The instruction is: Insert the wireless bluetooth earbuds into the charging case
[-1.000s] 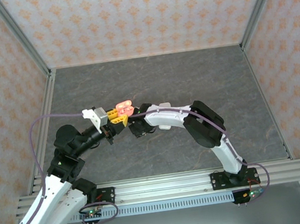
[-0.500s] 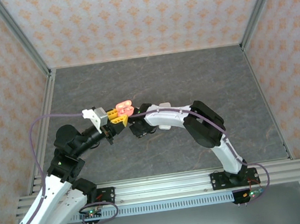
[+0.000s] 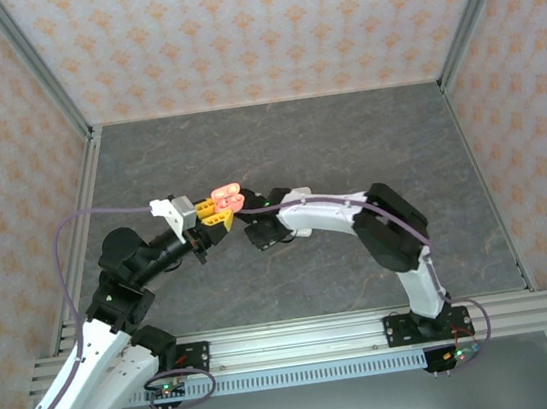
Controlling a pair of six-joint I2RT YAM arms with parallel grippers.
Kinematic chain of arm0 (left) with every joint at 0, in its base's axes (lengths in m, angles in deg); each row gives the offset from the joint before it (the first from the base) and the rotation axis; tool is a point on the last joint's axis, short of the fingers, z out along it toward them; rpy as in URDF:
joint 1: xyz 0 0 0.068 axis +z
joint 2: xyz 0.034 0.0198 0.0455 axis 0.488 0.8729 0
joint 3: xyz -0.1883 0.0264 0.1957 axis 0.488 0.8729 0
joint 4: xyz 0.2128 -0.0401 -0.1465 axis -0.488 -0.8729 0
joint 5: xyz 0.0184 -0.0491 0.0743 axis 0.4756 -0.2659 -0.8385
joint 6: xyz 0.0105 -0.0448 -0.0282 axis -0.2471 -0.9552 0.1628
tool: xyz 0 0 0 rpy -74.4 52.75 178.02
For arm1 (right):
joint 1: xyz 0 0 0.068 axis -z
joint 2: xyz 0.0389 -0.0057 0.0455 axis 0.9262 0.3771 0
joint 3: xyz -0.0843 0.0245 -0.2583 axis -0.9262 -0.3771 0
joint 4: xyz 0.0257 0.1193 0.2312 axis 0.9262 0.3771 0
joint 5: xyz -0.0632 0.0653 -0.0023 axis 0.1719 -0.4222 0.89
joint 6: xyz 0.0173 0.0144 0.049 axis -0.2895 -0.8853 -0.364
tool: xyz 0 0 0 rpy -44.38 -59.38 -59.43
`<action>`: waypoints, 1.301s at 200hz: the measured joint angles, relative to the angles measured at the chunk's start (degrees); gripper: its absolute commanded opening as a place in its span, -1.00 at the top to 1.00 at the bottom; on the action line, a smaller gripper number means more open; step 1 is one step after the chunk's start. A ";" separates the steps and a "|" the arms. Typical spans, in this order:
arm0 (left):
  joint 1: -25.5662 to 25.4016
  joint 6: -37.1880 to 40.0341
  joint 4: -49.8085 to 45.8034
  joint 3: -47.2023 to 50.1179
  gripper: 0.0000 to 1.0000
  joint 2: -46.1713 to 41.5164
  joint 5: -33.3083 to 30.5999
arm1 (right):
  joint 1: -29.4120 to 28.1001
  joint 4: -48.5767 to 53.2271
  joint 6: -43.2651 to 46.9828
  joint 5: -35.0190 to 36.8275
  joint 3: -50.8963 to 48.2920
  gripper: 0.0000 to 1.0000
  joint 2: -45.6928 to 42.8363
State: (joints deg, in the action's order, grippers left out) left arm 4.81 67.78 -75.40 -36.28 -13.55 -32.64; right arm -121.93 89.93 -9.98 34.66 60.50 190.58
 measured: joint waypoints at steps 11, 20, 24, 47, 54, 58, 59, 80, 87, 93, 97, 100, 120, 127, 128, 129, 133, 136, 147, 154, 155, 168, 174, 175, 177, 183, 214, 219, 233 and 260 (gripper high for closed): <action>0.00 -0.57 0.70 0.00 1.00 0.33 0.00 | 1.05 -1.33 0.00 0.11 -2.54 0.52 -4.83; 0.00 -1.25 1.49 0.00 1.00 0.70 -0.02 | 1.84 -2.67 0.02 0.28 -4.26 0.52 -8.87; 0.00 -1.40 1.92 0.00 1.00 0.90 -0.02 | 2.25 -3.15 0.02 0.44 -4.96 0.52 -10.95; 0.00 -2.99 4.72 0.44 1.00 2.32 -0.44 | 3.67 -7.48 0.17 1.62 -8.28 0.52 -22.12; 0.00 -3.45 5.57 0.74 1.00 2.73 -0.61 | 3.80 -8.63 0.31 2.01 -9.14 0.52 -25.16; -0.02 -4.00 6.14 0.96 1.00 3.04 -0.76 | 3.85 -9.25 0.42 2.16 -9.55 0.52 -26.82; -0.02 -4.04 6.25 1.01 1.00 3.10 -0.81 | 3.87 -9.64 0.44 2.25 -9.81 0.52 -27.71; -0.50 -5.53 8.74 2.27 1.00 5.01 -1.66 | 3.87 -13.70 1.09 2.60 -11.96 0.52 -36.13; -0.74 -5.95 9.44 2.60 1.00 5.73 -1.81 | 3.87 -14.97 1.29 2.58 -12.50 0.52 -38.40; -0.76 -6.29 10.05 2.82 1.00 6.36 -1.92 | 3.87 -16.13 1.49 2.47 -12.87 0.52 -40.28; -0.87 -6.47 10.58 2.97 1.00 6.82 -1.95 | 3.87 -16.76 1.55 2.36 -12.98 0.52 -41.18; -1.03 -6.75 10.91 3.04 1.00 7.17 -1.95 | 3.82 -17.44 1.75 2.29 -13.11 0.52 -42.03; -1.77 -7.58 12.94 3.08 1.00 9.40 -2.25 | 2.64 -21.29 2.89 1.75 -13.38 0.52 -45.09; -2.12 -7.91 13.88 3.08 1.00 10.23 -2.47 | 1.90 -22.60 3.48 1.44 -13.49 0.52 -45.79; -2.19 -7.93 14.01 3.08 1.00 10.29 -2.49 | 1.81 -22.75 3.50 1.40 -13.49 0.52 -45.86; -2.23 -7.93 14.08 3.08 1.00 10.38 -2.54 | 1.73 -22.91 3.52 1.36 -13.49 0.52 -45.94; -2.47 -8.17 14.58 3.08 1.00 10.91 -2.64 | 1.18 -23.61 3.96 1.01 -13.53 0.53 -46.21; -2.62 -8.33 14.91 3.08 1.00 11.19 -2.75 | 0.87 -24.00 4.11 0.83 -13.53 0.53 -46.36; -3.28 -8.76 16.02 3.08 1.00 12.39 -2.99 | -0.31 -25.75 5.07 0.20 -13.53 0.52 -46.58; -3.72 -8.92 16.63 3.08 1.00 13.11 -3.04 | -0.94 -26.82 5.60 -0.20 -13.55 0.52 -46.56; -3.78 -8.96 16.79 3.08 1.00 13.25 -3.08 | -0.98 -26.88 5.62 -0.28 -13.55 0.52 -46.56; -4.57 -9.20 17.84 3.08 1.00 14.38 -3.32 | -1.68 -28.41 6.47 -0.70 -13.70 0.52 -46.42; -4.96 -9.35 18.27 3.08 1.00 14.82 -3.50 | -1.90 -29.05 6.86 -0.81 -13.75 0.52 -46.29; -5.01 -9.35 18.29 3.08 1.00 14.88 -3.52 | -1.90 -29.09 6.91 -0.85 -13.75 0.52 -46.27; -5.11 -9.38 18.40 3.08 1.00 15.02 -3.56 | -1.95 -29.29 7.04 -0.90 -13.75 0.52 -46.18; -5.33 -9.40 18.60 3.08 1.00 15.28 -3.72 | -2.05 -29.70 7.30 -0.94 -13.75 0.52 -45.94; -5.99 -9.60 19.61 3.08 1.00 15.72 -4.76 | -2.19 -30.42 8.22 -1.03 -13.75 0.52 -44.24; -5.99 -9.73 19.71 3.08 1.00 15.72 -4.90 | -2.21 -30.42 8.37 -1.05 -13.75 0.53 -43.82; -5.99 -9.94 19.85 3.08 1.00 15.72 -5.20 | -2.25 -30.42 8.57 -1.01 -13.75 0.52 -42.62; -5.99 -10.25 20.00 3.08 1.00 15.72 -5.99 | -2.29 -30.40 8.57 -0.70 -13.86 0.52 -41.46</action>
State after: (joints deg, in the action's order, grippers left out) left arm -1.18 57.53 -55.40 -33.19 2.17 -38.62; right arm -124.22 59.53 -1.41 33.96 46.64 149.12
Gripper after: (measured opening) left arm 0.202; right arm 0.239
